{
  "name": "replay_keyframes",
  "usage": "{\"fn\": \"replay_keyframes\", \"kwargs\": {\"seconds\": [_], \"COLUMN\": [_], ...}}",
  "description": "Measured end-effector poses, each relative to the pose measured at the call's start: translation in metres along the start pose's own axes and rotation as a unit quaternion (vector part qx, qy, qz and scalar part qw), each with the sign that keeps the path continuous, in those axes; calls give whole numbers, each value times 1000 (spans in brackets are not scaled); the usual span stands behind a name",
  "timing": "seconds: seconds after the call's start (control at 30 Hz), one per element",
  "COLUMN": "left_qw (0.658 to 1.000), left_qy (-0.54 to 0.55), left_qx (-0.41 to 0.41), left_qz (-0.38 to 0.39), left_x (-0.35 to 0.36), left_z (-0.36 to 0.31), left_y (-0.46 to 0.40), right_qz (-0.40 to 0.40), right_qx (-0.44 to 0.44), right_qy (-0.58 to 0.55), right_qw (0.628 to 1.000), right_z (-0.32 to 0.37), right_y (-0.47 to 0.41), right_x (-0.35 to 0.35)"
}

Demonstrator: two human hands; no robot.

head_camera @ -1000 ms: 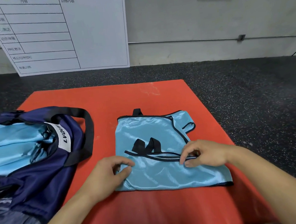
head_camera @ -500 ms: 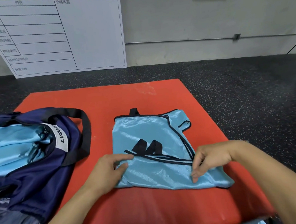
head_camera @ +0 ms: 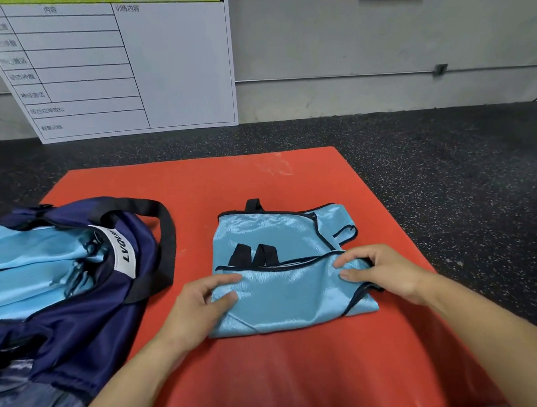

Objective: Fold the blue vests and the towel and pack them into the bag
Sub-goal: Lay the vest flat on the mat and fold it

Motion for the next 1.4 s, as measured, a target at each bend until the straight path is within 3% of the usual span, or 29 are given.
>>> {"fn": "replay_keyframes", "kwargs": {"seconds": [0.1, 0.3, 0.53, 0.77, 0.87, 0.97, 1.17, 1.4], "left_qw": [1000, 999, 996, 987, 983, 991, 999, 992], "left_qy": [-8, -8, -33, -69, -96, -70, -11, -112], "left_qx": [-8, -33, -48, -60, -58, -52, -47, -29], "left_qz": [15, 33, 61, 132, 147, 99, -15, -58], "left_x": [0, -4, -7, -22, -27, -25, -14, -14], "left_z": [3, 8, 15, 20, 26, 24, 12, -1], "left_y": [0, 11, 51, 91, 99, 98, 72, 47], "right_qz": [-28, 77, 107, 281, 316, 285, 119, 115], "right_qx": [27, 68, 60, 69, 46, 26, -25, -31], "right_qy": [-58, -54, -8, 80, 124, 152, 170, 237], "right_qw": [998, 993, 992, 954, 939, 946, 978, 964], "right_z": [0, -2, 8, 36, 39, 39, 31, 24], "right_y": [2, 17, 38, 68, 73, 69, 40, 4], "right_x": [-1, -5, 5, 22, 29, 24, 16, 21]}}
Point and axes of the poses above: each hand's wrist, its own y-axis away from the middle knuckle, its own x-axis out of the palm, z = x × y, the point moved 1 cm from there along -y, towards the middle knuckle, and after that the axes turned 14 degrees about -x, right-handed, at the moved point
